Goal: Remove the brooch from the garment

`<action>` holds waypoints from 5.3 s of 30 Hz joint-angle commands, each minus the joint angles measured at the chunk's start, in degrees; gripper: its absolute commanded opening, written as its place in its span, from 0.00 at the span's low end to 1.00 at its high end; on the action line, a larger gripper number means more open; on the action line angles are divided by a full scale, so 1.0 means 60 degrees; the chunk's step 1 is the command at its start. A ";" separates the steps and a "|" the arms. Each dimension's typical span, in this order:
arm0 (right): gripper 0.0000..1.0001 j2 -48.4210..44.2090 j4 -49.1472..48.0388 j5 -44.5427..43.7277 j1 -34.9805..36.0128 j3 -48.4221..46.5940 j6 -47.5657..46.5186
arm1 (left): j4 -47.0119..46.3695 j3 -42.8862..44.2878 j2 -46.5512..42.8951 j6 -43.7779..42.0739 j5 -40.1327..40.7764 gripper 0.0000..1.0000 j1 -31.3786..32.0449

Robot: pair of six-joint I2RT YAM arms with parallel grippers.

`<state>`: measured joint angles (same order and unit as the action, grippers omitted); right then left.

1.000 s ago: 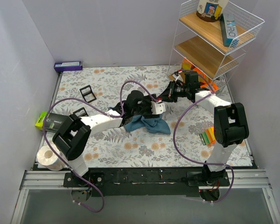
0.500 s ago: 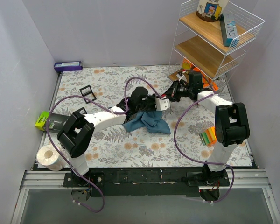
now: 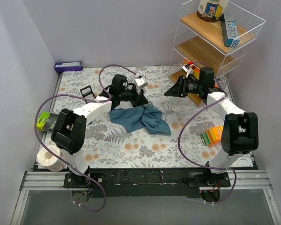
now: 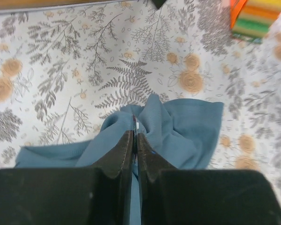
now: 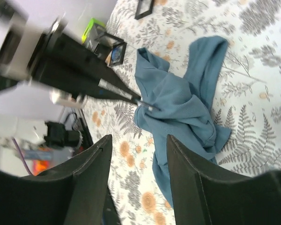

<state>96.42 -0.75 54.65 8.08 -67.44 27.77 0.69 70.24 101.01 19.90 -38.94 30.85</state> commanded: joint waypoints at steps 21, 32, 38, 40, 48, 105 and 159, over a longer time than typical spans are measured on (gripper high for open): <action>0.69 -0.0499 0.1195 -0.0476 0.2828 0.0444 -0.6445 | -0.1756 -0.1174 -0.1396 0.5121 -0.3149 0.00 -0.1524; 0.04 0.0101 0.0360 -0.2618 0.2961 -0.0154 -0.5757 | -0.1551 -0.1350 -0.1557 0.5223 -0.3135 0.00 -0.1962; 0.01 0.0087 0.1267 -0.2754 0.2171 -0.0639 -0.5771 | -0.0248 -0.1232 -0.1630 0.4301 -0.2710 0.00 -0.2314; 0.12 0.0072 0.1458 -0.2154 0.1951 -0.0815 -0.5771 | -0.0478 -0.1305 -0.1805 0.4417 -0.3015 0.00 -0.2417; 0.58 0.0350 0.0246 0.1070 0.2565 -0.1080 -0.4310 | -0.4783 -0.2549 -0.1982 0.8320 -0.5198 0.00 -0.2505; 0.01 0.0556 -0.2057 0.1789 0.2960 -0.0787 -0.1523 | -0.2209 -0.1467 -0.1747 0.5531 -0.3369 0.14 -0.1861; 0.01 0.0614 -0.0841 0.2068 0.3488 -0.1314 -0.2872 | -0.1346 -0.0310 -0.1938 0.5430 -0.0249 0.27 -0.2300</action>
<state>100.55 -8.32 57.89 26.72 -74.48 7.33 -6.63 64.05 92.97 57.25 -52.40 18.09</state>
